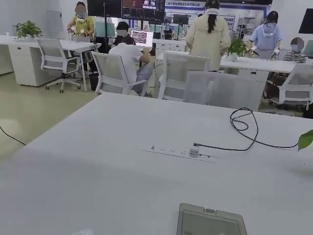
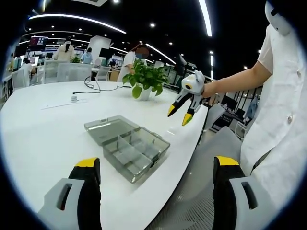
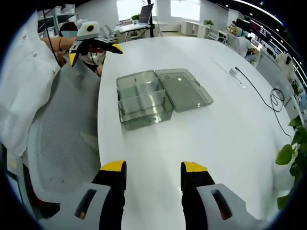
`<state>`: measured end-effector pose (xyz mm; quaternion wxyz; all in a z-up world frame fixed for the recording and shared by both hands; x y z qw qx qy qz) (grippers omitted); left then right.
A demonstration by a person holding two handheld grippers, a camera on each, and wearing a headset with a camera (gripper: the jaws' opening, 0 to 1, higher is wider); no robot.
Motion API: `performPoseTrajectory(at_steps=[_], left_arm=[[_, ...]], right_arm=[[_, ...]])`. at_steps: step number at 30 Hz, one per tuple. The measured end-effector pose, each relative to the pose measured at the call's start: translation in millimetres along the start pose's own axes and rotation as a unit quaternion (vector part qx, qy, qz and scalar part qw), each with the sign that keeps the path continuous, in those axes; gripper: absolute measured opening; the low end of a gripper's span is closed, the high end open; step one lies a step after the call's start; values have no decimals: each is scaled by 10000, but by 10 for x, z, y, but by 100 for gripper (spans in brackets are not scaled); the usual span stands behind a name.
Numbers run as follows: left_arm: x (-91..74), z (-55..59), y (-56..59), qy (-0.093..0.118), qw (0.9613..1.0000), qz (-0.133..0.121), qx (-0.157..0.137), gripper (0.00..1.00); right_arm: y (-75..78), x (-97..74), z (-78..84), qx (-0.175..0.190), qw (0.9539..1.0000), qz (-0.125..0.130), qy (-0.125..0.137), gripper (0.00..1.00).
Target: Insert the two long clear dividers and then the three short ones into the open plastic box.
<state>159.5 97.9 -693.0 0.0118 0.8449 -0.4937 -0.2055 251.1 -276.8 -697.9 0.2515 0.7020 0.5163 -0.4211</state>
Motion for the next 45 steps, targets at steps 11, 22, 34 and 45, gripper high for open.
performPoseTrajectory(at_steps=[11, 22, 34, 45], left_arm=[[-3, -5, -1, -10, 10000, -7, -25, 100], [-22, -4, -31, -36, 10000, -40, -57, 99], [-39, 3, -50, -61, 9999, -62, -90, 99], [-55, 24, -59, -72, 9998, -86, -136, 99]], right_arm=[[116, 38, 300, -364, 9968, -44, -704, 49], [251, 192, 462, -1076, 9840, -151, -1415, 49], [327, 368, 575, -1522, 9690, -260, -1929, 47], [373, 422, 603, -1627, 9651, -223, -2038, 42]])
Point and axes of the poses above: the centre of the closed fingertips' face, and the gripper's own axes: x roughly forward along the fingers, y roughly to its right, z roughly out of its underside, the point moved 9 cm from there along -x, roughly backward along the fingers, and after that the axes turned 5 degrees about x, right-handed, at the moved point
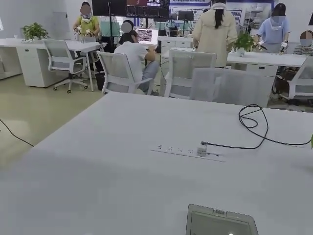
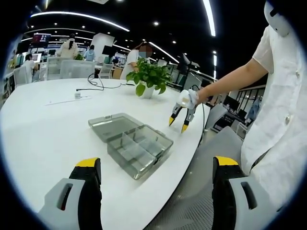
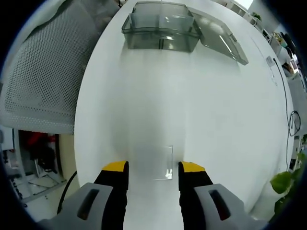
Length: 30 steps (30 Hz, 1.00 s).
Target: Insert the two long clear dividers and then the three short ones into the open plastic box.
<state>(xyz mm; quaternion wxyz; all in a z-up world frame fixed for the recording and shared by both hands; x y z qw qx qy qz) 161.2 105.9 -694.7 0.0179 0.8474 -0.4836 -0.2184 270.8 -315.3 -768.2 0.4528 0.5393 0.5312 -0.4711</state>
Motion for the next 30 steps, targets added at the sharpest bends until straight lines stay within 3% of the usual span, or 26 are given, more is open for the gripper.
performPoseTrajectory(at_steps=[8, 11, 30], left_arm=[[4, 2, 1, 2, 10000, 9, 2, 98], [2, 1, -1, 16, 10000, 6, 0, 98], [-24, 21, 11, -6, 10000, 0, 3, 97]], right_arm=[[-15, 1, -3, 20, 10000, 43, -18, 39], [-20, -1, -10, 49, 10000, 66, -30, 33], [-56, 0, -19, 104, 9999, 74, -16, 33]])
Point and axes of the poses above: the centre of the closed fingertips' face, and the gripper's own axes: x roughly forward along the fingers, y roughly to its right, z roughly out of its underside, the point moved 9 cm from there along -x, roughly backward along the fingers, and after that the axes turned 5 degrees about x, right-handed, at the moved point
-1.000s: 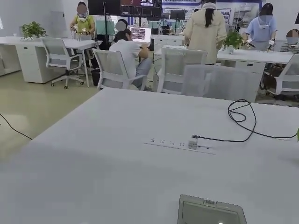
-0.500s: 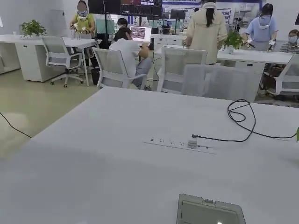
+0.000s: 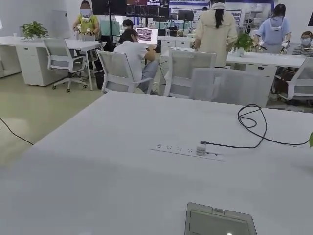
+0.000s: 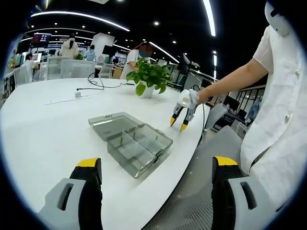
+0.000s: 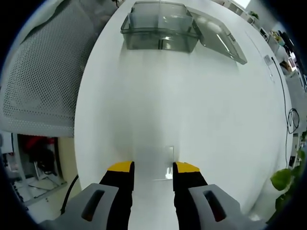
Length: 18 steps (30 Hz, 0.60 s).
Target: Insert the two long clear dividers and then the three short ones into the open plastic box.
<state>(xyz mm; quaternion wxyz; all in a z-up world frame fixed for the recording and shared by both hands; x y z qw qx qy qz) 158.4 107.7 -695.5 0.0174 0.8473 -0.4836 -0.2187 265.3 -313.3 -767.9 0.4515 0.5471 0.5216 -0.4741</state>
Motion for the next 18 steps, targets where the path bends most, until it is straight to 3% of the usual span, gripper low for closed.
performPoseTrajectory(at_steps=[9, 18], left_arm=[[16, -33, -7, 5, 10000, 20, 2, 97], [75, -117, -19, 68, 9999, 40, -99, 95]], right_arm=[[-50, -131, -91, 119, 9993, 188, 300, 33], [-165, -402, -413, 149, 9950, 460, 871, 33]])
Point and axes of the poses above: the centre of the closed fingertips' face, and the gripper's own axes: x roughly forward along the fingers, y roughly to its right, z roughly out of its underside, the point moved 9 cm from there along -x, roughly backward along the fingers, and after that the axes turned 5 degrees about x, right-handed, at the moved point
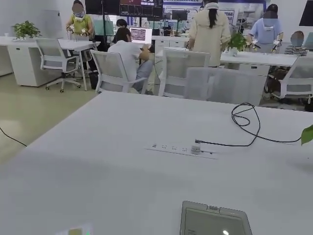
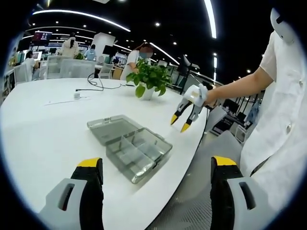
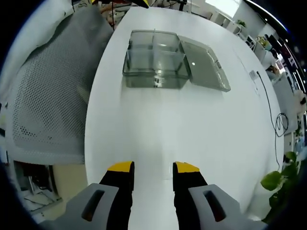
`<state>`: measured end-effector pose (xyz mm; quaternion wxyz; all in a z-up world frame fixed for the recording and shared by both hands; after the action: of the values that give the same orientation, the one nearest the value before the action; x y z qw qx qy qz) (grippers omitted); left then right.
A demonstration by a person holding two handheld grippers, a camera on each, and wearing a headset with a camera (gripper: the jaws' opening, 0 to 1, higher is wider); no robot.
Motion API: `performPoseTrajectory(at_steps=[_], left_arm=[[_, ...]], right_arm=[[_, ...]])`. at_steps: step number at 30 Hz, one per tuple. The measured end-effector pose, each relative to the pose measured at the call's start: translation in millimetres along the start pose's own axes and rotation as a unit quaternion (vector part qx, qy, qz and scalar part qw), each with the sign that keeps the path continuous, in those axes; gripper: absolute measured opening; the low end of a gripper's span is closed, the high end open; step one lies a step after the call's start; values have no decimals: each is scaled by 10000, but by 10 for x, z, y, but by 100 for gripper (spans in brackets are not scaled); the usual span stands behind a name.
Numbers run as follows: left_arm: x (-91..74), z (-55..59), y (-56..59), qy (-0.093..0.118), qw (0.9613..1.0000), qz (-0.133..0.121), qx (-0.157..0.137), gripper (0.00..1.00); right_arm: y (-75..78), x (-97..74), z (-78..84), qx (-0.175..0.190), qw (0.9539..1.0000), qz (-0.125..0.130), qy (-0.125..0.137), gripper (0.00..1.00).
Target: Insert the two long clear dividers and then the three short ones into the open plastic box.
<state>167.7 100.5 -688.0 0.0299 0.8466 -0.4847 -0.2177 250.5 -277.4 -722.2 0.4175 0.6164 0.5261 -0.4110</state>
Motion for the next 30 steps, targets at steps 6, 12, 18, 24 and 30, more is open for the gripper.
performPoseTrajectory(at_steps=[6, 12, 18, 24, 30], left_arm=[[67, -119, -6, 211, 9996, 23, -185, 92], [174, -230, 34, 313, 9986, 110, -417, 88], [307, -337, 77, 440, 9951, 212, -860, 81], [447, -398, 166, 489, 9860, 437, -1534, 72], [580, -416, 207, 424, 9757, 541, -2082, 60]], right_arm=[[-82, -164, -306, -35, 9992, 180, 349, 33], [-167, -316, -627, -50, 9969, 346, 703, 33], [-252, -435, -937, -112, 9939, 474, 986, 33], [-332, -543, -1246, -196, 9907, 576, 1216, 33], [-416, -592, -1472, -302, 9890, 596, 1318, 33]])
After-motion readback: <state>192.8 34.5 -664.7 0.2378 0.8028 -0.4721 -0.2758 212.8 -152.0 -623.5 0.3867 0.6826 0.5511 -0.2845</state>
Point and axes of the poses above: the centre of the closed fingertips' face, and the gripper's own axes: x roughly forward along the fingers, y roughly to its right, z roughly out of its underside, the point moved 9 cm from there along -x, roughly backward along the fingers, and after that the axes turned 5 degrees about x, right-handed, at the moved point
